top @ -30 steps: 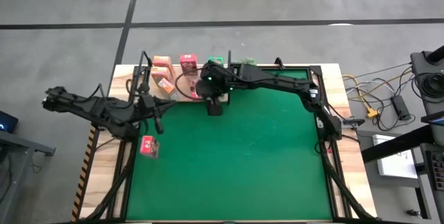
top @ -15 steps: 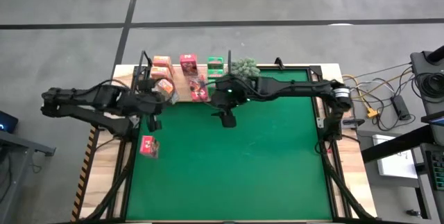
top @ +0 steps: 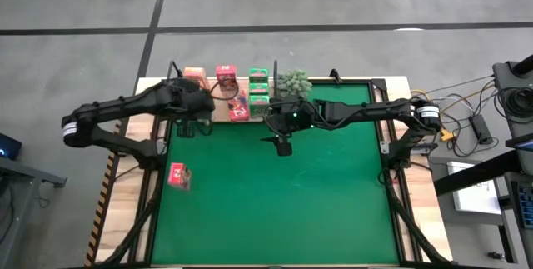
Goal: Stack cereal on shelf
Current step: Put the orange cereal box on the shelf aligned with the other orange cereal box
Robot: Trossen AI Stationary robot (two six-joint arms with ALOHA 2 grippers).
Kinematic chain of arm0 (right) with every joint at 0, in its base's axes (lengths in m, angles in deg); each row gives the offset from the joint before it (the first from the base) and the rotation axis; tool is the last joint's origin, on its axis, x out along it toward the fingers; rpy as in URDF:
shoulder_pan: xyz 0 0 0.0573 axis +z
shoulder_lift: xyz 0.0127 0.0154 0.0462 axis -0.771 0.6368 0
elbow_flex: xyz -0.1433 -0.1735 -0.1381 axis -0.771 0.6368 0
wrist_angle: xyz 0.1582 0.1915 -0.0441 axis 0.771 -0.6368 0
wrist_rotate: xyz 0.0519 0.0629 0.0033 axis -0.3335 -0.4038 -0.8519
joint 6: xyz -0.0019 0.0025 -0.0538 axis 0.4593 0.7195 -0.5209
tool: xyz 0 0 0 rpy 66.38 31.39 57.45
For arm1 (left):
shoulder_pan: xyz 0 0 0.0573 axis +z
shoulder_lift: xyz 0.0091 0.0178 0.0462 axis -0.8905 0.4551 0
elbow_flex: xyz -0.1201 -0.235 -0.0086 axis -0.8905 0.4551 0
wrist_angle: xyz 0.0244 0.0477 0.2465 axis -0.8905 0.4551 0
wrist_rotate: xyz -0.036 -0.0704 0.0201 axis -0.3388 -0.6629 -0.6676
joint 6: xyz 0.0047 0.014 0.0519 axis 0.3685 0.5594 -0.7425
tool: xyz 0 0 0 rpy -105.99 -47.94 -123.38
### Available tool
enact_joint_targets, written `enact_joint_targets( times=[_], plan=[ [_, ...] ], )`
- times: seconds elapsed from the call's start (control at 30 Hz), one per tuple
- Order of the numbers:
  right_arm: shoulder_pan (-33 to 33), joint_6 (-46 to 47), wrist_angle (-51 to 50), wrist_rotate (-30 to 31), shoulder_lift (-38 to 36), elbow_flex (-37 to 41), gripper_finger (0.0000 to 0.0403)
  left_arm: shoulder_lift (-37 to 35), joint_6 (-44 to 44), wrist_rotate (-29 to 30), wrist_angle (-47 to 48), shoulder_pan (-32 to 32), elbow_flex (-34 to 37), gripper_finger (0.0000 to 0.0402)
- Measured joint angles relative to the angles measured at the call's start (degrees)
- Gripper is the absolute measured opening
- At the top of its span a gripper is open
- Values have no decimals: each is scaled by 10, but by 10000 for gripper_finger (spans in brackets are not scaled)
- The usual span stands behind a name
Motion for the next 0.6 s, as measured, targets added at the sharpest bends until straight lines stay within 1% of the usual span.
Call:
enact_joint_targets(
  times=[0.07,0.1,0.13,0.23,0.3,0.47,0.53,0.6],
  plan=[
    [0,-1,1,0,-4,4,233,23,-3,23,7,12,-14,0],
    [0,-2,0,0,-5,6,233,33,-16,21,15,18,-23,0],
    [-1,-6,0,0,-5,7,233,41,-38,3,26,24,-33,0],
    [-1,-11,-2,0,-5,8,233,54,-108,-89,39,41,-60,0],
    [-1,-12,-3,0,-5,12,233,66,-122,-112,29,55,-79,0],
    [-2,-15,-5,0,-5,22,233,98,-144,-112,72,87,-129,2],
    [-2,-15,-5,0,-5,24,233,109,-148,-112,87,96,-140,13],
    [-2,-15,-5,0,-5,24,233,115,-160,-118,86,103,-141,34]
  ],
)
